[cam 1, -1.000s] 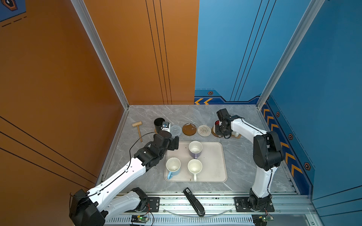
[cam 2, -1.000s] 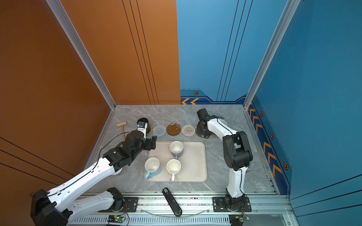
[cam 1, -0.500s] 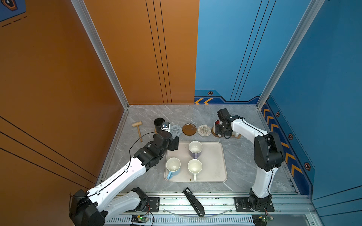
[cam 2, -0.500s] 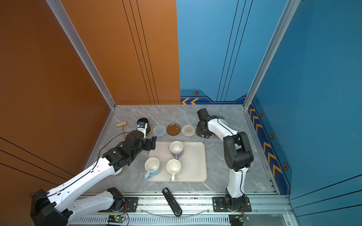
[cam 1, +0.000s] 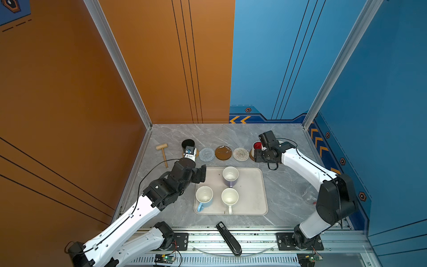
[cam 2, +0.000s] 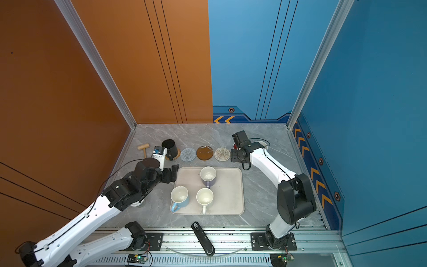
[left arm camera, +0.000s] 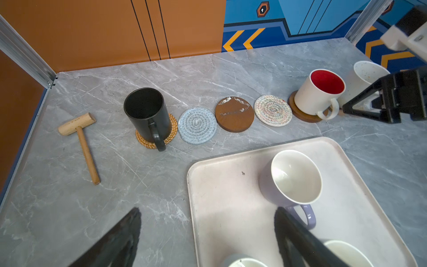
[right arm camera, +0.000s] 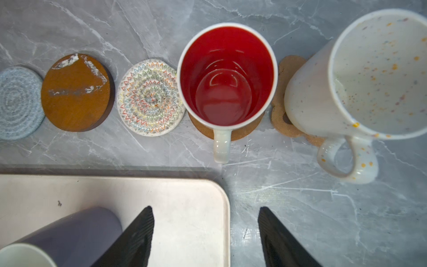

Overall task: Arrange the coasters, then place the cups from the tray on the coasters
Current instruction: 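Lower left gripper into the blue-handled white mug on the tray while right gripper rises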

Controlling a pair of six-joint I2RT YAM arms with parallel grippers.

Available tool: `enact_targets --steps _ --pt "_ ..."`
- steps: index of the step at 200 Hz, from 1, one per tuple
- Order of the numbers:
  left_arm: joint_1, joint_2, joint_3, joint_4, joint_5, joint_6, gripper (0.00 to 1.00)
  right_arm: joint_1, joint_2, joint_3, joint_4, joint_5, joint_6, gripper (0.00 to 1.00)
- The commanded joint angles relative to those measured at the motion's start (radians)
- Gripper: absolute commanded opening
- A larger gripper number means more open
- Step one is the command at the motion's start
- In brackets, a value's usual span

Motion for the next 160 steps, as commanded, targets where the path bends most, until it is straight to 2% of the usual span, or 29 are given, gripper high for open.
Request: enact_targets --steps 1,40,82,89,160 --pt "-0.041 -0.018 0.042 -0.133 -0.023 -0.027 0.9 0.041 -0.068 -0.033 -0.002 0.061 0.034 0.72" --pt "-0.157 0.015 0.095 -0.297 -0.08 -0.087 0.88 0.091 -0.129 -0.056 0.007 0.076 0.045 0.73" --pt "-0.288 0.043 0.128 -0.447 -0.156 -0.207 0.87 0.123 -0.148 -0.084 0.044 0.068 0.059 0.74" --pt "-0.301 0.04 0.127 -0.459 -0.158 -0.226 0.83 0.129 -0.145 -0.086 0.05 0.068 0.061 0.74" --pt "-0.387 0.037 0.063 -0.581 -0.162 -0.444 0.79 0.166 -0.098 -0.075 0.096 0.052 0.069 0.74"
